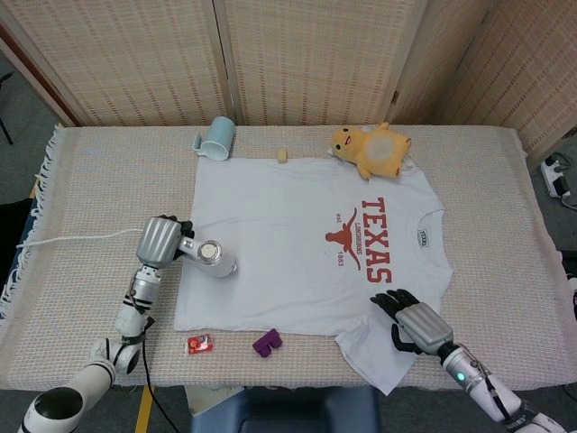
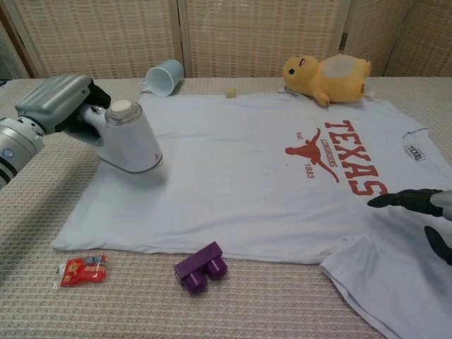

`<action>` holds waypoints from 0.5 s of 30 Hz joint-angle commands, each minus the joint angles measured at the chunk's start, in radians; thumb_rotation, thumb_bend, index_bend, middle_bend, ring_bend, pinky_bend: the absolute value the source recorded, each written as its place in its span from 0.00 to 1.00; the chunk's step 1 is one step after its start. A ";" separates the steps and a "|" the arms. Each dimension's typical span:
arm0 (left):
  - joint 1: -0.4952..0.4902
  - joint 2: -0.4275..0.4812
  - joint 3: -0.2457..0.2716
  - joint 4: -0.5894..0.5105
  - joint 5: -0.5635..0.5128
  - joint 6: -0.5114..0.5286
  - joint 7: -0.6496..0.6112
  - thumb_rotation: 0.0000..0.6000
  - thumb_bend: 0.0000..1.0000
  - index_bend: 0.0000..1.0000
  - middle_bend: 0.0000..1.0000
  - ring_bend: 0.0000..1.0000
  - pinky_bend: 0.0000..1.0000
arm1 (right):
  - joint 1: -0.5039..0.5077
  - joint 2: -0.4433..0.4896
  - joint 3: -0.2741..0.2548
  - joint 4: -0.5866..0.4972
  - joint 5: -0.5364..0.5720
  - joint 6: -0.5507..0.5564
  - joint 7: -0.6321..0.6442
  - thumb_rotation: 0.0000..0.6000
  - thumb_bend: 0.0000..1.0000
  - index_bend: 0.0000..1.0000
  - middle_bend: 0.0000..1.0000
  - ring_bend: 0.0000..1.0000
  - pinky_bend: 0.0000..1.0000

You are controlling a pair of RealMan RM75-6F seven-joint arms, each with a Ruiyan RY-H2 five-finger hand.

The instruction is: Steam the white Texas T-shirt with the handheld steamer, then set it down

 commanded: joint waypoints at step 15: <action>-0.052 -0.112 0.015 0.066 0.006 -0.107 0.159 1.00 0.31 0.87 0.88 0.72 0.75 | -0.015 0.007 -0.005 0.004 0.004 0.011 0.004 0.62 0.88 0.00 0.05 0.00 0.03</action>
